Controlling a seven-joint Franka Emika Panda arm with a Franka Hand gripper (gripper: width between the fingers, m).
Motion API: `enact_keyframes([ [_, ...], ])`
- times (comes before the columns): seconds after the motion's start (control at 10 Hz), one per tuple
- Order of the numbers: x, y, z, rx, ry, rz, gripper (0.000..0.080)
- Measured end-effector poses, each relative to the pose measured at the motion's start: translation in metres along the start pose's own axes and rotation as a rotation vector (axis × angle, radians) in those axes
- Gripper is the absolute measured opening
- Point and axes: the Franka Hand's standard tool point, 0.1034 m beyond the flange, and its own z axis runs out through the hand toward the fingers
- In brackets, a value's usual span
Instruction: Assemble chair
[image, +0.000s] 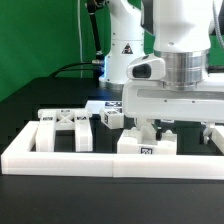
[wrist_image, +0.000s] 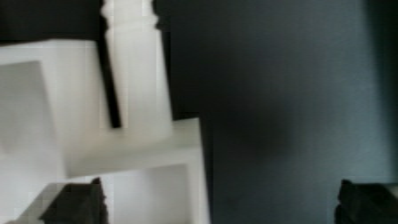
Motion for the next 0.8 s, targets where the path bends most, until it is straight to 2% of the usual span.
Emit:
enact_keyframes([
  [0.3, -0.0022, 0.001, 0.0038, -0.001, -0.006, -0.035, 0.065],
  [0.4, -0.0025, 0.0007, 0.0042, -0.001, -0.007, -0.036, 0.0526],
  [0.7, -0.0026, 0.0006, 0.0043, -0.001, -0.007, -0.036, 0.0089],
  [0.8, -0.0024, 0.0006, 0.0041, -0.001, -0.007, -0.036, 0.0034],
])
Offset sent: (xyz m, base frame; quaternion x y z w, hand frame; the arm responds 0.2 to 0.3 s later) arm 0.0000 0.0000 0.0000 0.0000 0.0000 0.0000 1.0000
